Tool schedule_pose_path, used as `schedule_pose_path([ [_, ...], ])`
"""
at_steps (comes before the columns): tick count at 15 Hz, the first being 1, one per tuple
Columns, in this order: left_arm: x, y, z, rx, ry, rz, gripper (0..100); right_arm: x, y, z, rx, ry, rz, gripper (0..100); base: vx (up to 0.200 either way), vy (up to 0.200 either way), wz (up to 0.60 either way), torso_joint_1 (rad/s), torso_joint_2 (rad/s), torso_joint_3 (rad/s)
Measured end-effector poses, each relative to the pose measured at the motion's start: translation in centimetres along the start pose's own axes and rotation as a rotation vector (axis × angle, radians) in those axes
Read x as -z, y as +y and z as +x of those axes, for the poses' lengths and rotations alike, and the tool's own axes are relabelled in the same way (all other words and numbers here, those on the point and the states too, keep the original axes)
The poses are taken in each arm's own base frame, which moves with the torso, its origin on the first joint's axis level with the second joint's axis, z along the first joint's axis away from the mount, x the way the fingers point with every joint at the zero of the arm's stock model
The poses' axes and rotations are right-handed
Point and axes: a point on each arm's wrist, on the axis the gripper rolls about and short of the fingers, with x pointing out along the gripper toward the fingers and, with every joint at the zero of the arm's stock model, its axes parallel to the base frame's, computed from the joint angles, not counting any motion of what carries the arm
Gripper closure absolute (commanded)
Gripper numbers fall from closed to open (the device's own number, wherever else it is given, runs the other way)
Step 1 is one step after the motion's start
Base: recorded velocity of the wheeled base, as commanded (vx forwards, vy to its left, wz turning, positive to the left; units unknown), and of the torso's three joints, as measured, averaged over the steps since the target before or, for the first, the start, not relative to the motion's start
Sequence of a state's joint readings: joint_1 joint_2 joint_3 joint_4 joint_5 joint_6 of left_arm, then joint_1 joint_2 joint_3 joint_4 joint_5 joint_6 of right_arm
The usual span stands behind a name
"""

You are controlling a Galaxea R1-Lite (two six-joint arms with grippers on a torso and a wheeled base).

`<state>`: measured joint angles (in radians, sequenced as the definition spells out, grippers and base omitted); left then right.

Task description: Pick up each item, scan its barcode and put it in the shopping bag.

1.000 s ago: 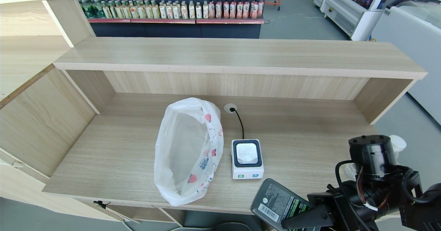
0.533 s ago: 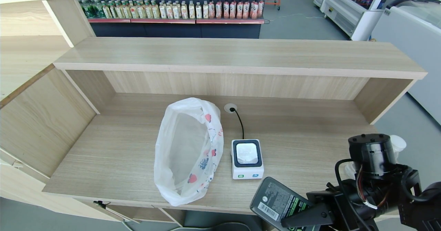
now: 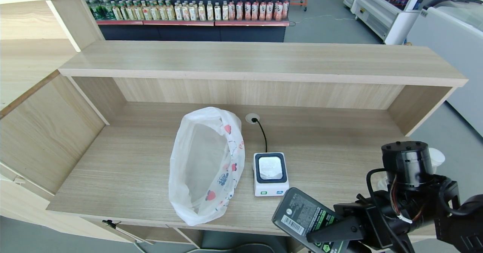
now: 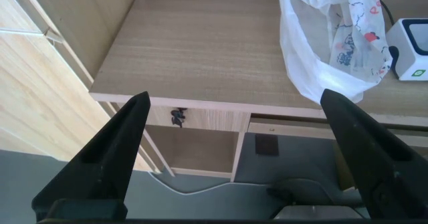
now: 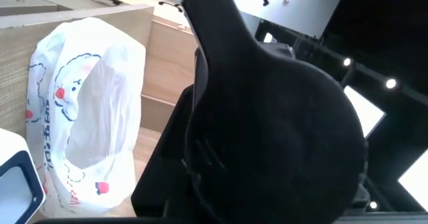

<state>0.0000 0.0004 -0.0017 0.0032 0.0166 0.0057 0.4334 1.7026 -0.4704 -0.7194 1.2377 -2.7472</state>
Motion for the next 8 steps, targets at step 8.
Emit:
schedule_pose_path([
  [8,0.0,0.0,0.0,0.000,0.000,0.000,0,1.8,-3.2,-3.6,-0.088,0.217,0.437,100,0.000,0.000,0.00,0.000,0.00,0.000],
])
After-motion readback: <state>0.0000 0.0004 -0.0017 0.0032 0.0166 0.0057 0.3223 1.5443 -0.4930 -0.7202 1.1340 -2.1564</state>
